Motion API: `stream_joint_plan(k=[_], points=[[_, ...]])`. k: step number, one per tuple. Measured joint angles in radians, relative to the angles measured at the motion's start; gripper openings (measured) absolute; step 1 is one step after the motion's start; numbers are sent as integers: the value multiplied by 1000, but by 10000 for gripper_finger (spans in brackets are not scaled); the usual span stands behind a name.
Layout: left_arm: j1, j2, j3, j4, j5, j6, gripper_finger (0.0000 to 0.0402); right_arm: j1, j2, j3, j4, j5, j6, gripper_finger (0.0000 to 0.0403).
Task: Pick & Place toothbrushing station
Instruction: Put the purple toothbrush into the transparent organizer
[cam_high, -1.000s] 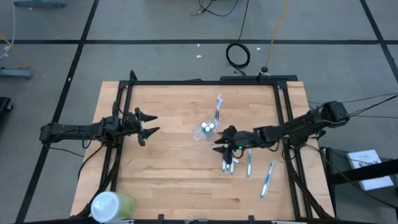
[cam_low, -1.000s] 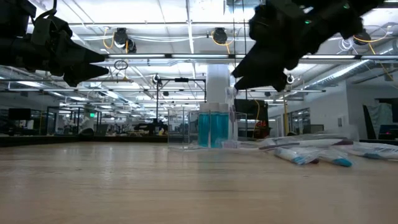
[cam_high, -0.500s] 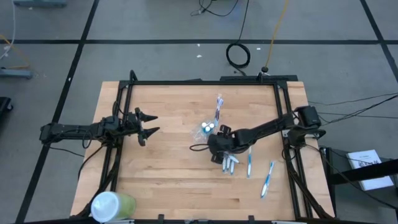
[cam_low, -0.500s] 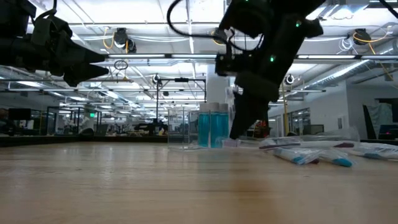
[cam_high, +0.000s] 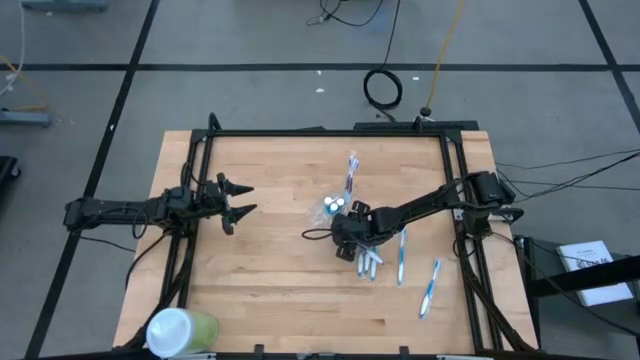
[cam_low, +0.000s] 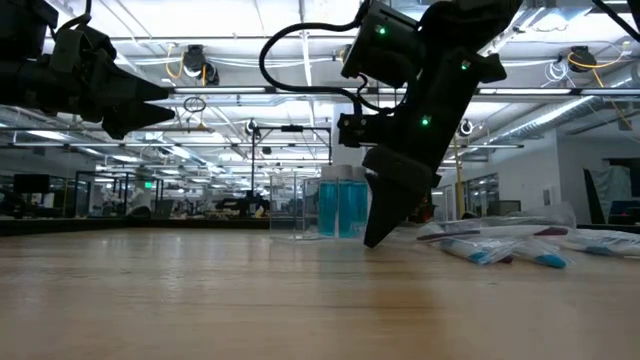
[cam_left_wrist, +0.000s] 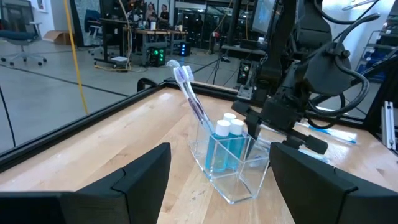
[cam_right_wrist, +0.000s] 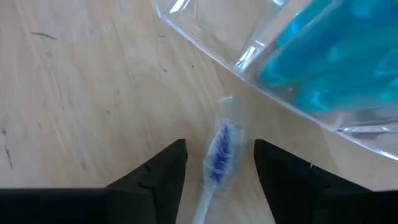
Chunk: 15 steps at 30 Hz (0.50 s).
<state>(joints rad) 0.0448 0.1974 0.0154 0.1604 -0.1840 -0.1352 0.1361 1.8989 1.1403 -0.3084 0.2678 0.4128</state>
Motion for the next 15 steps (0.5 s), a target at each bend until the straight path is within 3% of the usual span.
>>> stream_joint_plan(k=[15], points=[[0,0,0,0,0,0,283,1,6,-17,-3,17,73,93]])
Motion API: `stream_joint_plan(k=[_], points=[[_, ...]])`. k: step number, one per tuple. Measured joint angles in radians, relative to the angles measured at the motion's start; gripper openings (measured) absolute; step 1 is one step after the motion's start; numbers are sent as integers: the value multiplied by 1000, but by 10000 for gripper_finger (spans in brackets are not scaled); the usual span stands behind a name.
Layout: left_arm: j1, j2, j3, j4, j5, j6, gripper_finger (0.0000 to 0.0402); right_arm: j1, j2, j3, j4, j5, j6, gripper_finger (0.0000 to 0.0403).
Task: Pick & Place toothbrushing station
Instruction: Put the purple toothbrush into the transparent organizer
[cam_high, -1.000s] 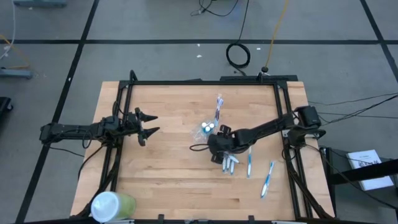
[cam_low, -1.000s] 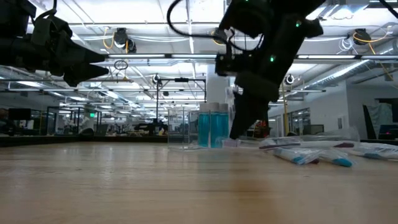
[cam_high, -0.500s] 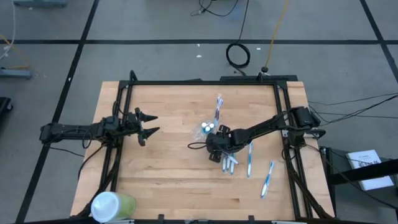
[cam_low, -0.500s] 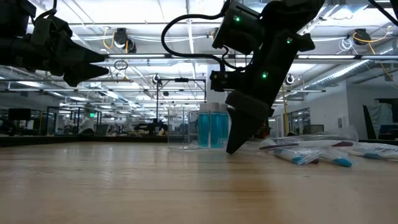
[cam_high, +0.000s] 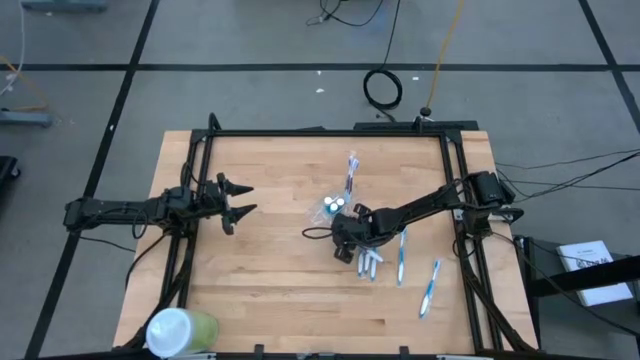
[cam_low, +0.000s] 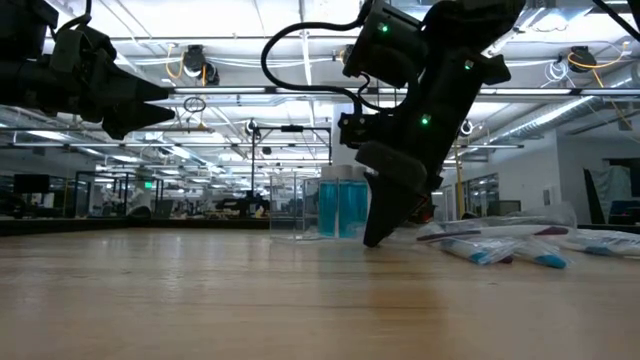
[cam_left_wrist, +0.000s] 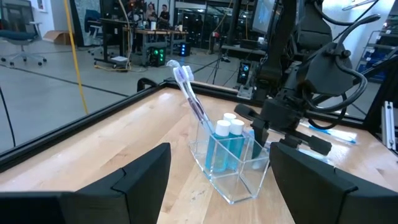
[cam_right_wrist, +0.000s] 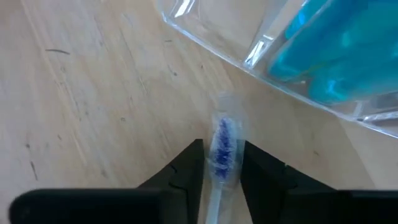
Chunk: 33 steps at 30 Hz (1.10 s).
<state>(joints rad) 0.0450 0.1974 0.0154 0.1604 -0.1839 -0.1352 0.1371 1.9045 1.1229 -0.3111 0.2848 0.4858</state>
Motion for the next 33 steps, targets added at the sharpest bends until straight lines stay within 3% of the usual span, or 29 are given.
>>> stream_joint_plan(k=[8,16,26,33], points=[[0,0,0,0,0,0,283,0,1,-1,-3,-1,0,50],[0,0,0,0,0,0,283,-1,-35,-5,-15,-19,-1,55],[0,0,0,0,0,0,283,0,-229,-6,-22,-24,-50,50],[0,0,0,-1,0,0,283,2,-381,-50,17,67,-112,50]])
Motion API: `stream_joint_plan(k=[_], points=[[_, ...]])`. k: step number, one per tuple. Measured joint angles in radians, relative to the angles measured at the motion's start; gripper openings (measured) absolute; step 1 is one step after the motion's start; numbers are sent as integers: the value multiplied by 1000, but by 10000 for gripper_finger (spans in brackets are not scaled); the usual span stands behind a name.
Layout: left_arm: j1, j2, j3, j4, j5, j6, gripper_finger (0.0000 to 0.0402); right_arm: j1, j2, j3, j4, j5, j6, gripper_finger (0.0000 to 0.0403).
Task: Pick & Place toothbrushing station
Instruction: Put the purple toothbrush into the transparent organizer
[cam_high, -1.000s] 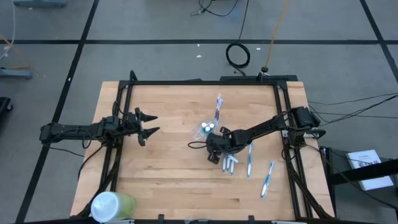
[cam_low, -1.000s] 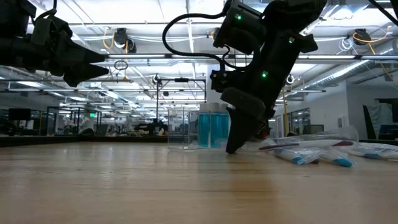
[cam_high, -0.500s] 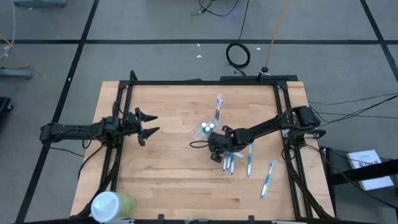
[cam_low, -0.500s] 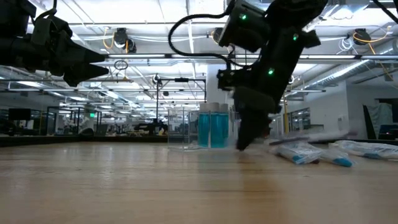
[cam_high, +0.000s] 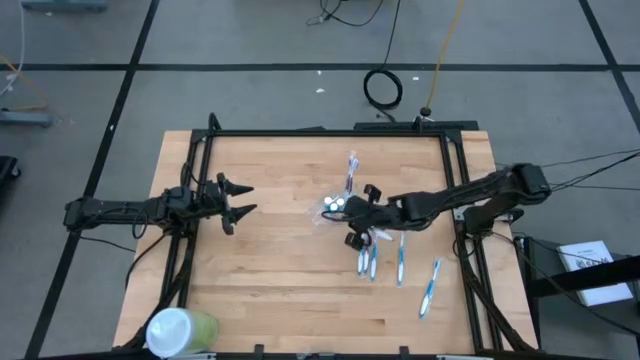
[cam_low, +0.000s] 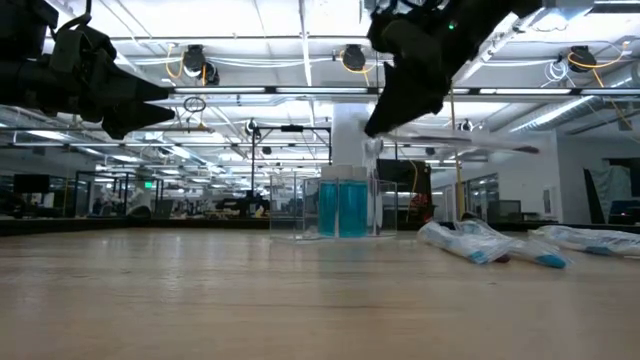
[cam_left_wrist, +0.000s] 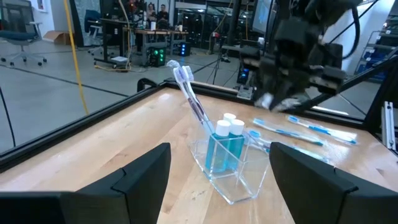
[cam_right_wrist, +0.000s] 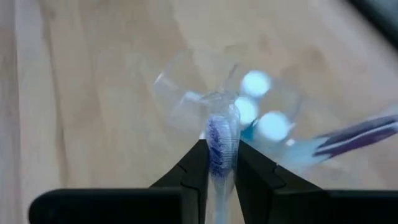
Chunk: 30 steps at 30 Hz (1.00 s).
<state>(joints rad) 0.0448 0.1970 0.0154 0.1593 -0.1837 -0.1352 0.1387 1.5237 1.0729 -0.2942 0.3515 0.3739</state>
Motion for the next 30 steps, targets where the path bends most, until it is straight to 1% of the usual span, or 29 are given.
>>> stream_joint_plan(k=[3,7,9,13,17,20,24,28,30], points=[[0,0,0,1,0,0,283,-2,-66,-64,99,46,-28,50],[0,0,0,1,0,0,283,-22,-143,-185,325,66,-75,50],[0,0,0,0,0,0,283,-37,-178,-250,464,65,-107,50],[0,0,0,0,0,0,283,-78,-221,-376,806,64,-184,50],[0,0,0,1,0,0,283,-121,-213,-477,1170,62,-246,50],[0,0,0,1,0,0,283,-157,-184,-527,1363,37,-259,50],[0,0,0,1,0,0,283,-197,-133,-545,1496,35,-256,50],[0,0,0,0,0,0,283,-236,-67,-539,1587,-14,-249,50],[0,0,0,1,0,0,283,-251,-39,-537,1640,-16,-250,50]])
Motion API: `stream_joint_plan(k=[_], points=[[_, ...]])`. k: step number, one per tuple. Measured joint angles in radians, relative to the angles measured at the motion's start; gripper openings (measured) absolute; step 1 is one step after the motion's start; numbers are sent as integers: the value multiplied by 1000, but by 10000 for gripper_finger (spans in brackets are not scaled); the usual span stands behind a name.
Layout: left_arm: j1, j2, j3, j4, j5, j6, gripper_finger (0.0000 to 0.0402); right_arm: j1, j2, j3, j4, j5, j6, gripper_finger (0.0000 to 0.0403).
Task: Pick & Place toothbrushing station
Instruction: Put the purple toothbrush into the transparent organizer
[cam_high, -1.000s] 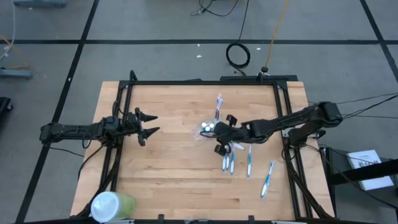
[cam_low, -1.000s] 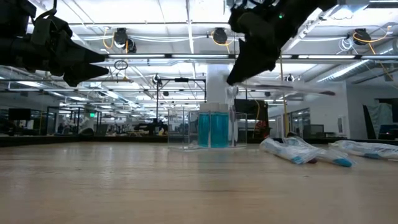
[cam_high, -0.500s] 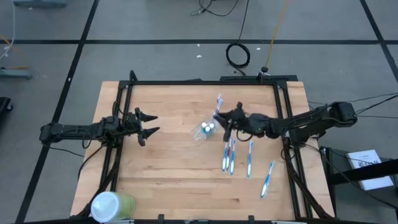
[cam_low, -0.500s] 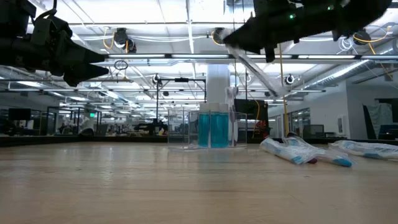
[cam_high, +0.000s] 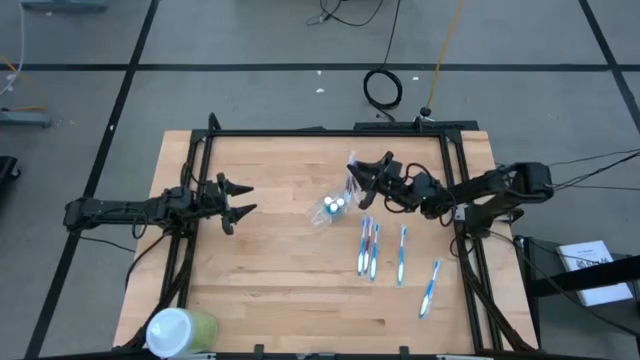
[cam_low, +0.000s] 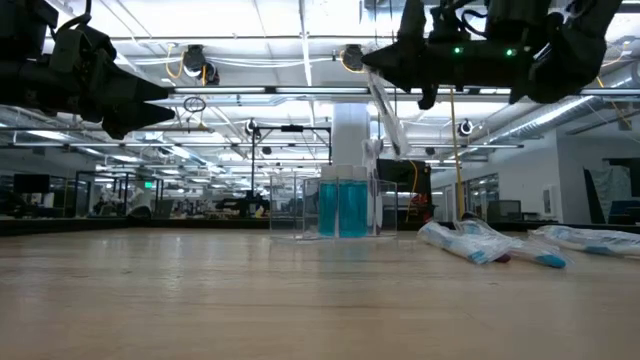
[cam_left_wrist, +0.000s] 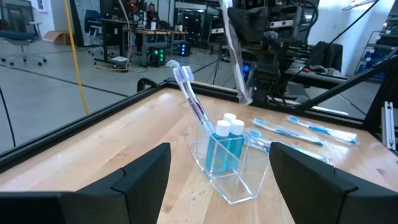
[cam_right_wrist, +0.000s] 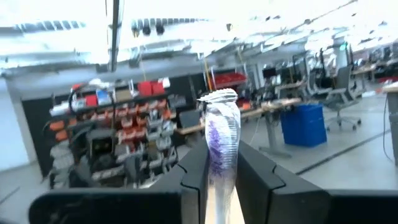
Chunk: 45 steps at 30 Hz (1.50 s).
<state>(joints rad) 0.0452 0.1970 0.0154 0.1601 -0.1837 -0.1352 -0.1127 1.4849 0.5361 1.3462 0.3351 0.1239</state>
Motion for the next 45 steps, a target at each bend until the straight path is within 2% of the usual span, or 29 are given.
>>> stream_joint_plan(k=[18,28,45], points=[[0,0,0,0,0,0,283,-122,170,16,211,1,8,50],[0,0,0,0,0,0,283,-129,266,50,221,2,-58,50],[0,0,0,0,0,0,283,-117,269,46,167,8,-103,50]])
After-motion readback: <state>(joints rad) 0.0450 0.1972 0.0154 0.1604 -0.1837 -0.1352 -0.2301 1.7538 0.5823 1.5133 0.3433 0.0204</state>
